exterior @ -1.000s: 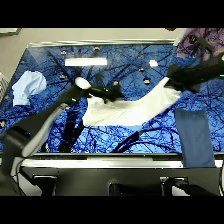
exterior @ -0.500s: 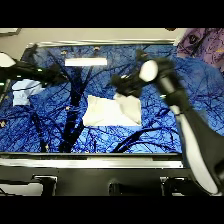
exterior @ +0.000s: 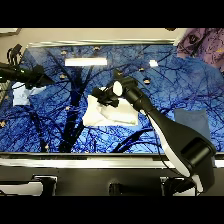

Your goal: Fold the clothes and pants, and hang the long-sleeved shirts on hangers.

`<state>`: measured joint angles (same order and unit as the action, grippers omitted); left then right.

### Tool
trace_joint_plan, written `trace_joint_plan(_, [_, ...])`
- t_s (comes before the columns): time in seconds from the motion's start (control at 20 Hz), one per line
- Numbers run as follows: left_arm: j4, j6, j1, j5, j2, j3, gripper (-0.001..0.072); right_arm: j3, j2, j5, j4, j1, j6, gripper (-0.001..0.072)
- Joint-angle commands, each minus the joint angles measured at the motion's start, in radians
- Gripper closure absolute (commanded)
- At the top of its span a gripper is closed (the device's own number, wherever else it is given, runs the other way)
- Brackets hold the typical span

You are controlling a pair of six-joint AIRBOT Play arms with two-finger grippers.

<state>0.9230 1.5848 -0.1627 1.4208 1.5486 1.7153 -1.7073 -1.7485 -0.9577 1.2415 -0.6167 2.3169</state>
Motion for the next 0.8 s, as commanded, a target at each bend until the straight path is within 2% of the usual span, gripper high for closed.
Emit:
trace_joint_plan(0.0, [0.002,-0.007,-0.005,0.004,0.0,0.0,0.0691,-0.001,-0.033,0.039,-0.037,-0.005,-0.003,0.0678])
trace_joint_plan(0.05, [0.002,-0.007,-0.005,0.004,0.001,0.0,0.0691,-0.001,-0.04,0.049,-0.037,-0.005,-0.011,0.0617])
trace_joint_plan(0.1, [0.002,-0.007,-0.004,0.004,0.002,0.0,0.0691,-0.001,-0.047,0.058,-0.04,-0.005,-0.013,0.0467])
trace_joint_plan(0.15, [0.002,-0.007,-0.004,0.004,0.002,0.0,0.0691,-0.001,-0.052,0.063,-0.054,-0.005,-0.024,0.0261])
trace_joint_plan(0.25, [0.002,-0.007,-0.004,0.004,0.002,0.0,0.0691,-0.001,-0.041,0.059,-0.083,0.003,-0.095,0.014])
trace_joint_plan(0.3, [0.002,-0.007,-0.004,0.004,0.002,0.0,0.0691,-0.001,-0.025,0.041,-0.081,0.014,-0.116,0.0127])
trace_joint_plan(0.4, [0.002,-0.007,-0.004,0.003,0.002,0.0,0.0691,-0.001,0.019,-0.015,-0.081,0.061,-0.16,0.0022])
trace_joint_plan(0.6, [0.002,-0.007,-0.004,0.004,0.002,0.0,0.0691,-0.001,0.145,-0.229,-0.08,0.257,-0.376,0.0032])
trace_joint_plan(0.75, [0.002,-0.007,-0.004,0.004,0.001,0.0,0.0691,0.014,0.2,-0.414,-0.083,0.481,-0.532,0.0033])
